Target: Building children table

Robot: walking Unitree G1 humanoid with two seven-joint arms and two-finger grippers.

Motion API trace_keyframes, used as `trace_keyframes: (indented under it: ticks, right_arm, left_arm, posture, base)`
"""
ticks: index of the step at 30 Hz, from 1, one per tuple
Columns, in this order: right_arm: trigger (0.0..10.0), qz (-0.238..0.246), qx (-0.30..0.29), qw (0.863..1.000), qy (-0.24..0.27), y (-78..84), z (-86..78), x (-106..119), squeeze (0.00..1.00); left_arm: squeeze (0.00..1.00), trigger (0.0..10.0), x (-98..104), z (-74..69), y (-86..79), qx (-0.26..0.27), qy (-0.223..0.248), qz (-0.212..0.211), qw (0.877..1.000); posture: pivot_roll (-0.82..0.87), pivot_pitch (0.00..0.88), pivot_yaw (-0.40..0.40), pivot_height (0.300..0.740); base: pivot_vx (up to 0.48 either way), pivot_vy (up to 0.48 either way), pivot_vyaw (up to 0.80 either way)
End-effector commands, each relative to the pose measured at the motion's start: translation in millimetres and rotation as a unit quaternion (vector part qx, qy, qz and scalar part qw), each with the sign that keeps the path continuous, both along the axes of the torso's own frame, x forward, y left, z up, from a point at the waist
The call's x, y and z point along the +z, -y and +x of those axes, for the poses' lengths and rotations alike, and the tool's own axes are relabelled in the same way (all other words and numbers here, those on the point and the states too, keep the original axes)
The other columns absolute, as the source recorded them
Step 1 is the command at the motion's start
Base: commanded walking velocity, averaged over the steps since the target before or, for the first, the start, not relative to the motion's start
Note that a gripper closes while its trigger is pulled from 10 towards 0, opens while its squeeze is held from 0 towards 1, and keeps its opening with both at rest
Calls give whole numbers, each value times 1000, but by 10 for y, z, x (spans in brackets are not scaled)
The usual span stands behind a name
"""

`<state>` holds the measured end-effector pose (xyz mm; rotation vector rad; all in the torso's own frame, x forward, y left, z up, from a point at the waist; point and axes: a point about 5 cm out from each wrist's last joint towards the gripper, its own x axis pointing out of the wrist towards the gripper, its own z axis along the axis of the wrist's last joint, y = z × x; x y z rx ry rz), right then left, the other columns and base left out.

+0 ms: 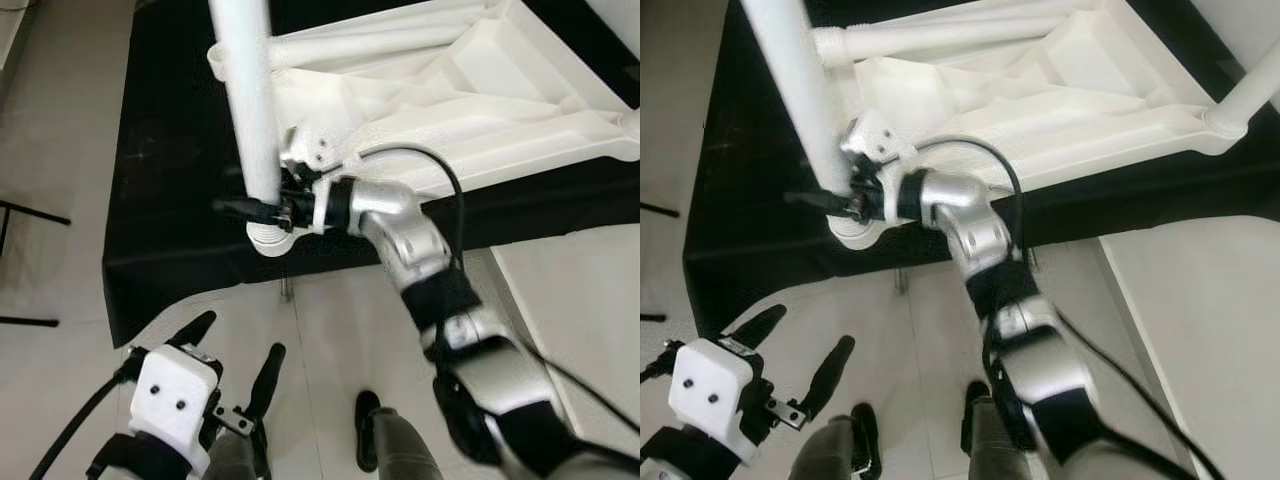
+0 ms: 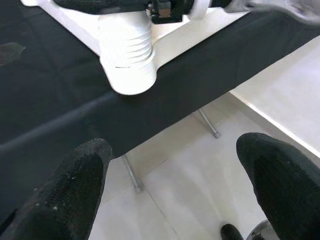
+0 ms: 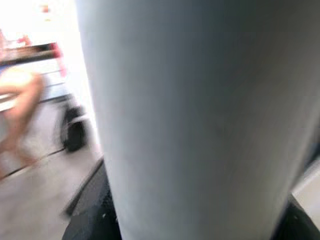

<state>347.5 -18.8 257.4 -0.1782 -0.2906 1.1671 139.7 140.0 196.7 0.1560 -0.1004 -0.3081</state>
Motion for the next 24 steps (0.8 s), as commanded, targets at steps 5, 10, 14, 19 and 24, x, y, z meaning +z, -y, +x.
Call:
trace_keyframes:
  ticks: [5, 10, 14, 19, 24]
  right_arm:
    - [10000, -20, -102, 994, -15, -133, -83, -273, 0]
    - [10000, -25, -115, 993, 12, -289, -201, -258, 0]
    - [10000, -40, -103, 993, 31, -400, -268, -201, 0]
    - [10000, -59, -105, 991, 51, -412, -281, -163, 0]
    - [10000, -71, -92, 992, 44, -452, -241, -132, 0]
  left_arm:
    - [0, 10000, -43, 2, -29, 3, -10, 4, 1000]
    - [0, 10000, -43, 20, -33, 5, -7, 6, 1000]
    - [0, 10000, -42, 37, -34, 7, -4, 6, 1000]
    - [0, 10000, -40, 44, -33, 8, -2, 5, 1000]
    - [0, 10000, -36, 55, -22, 8, 1, 3, 1000]
  posture:
    - [109, 450, 32, 740]
    - [109, 448, 29, 740]
    - [105, 449, 24, 740]
    - [100, 450, 15, 740]
    - [99, 452, 6, 740]
  base:
    - [0, 0, 0]
    - [0, 0, 0]
    - [0, 0, 0]
    - [0, 0, 0]
    - [0, 0, 0]
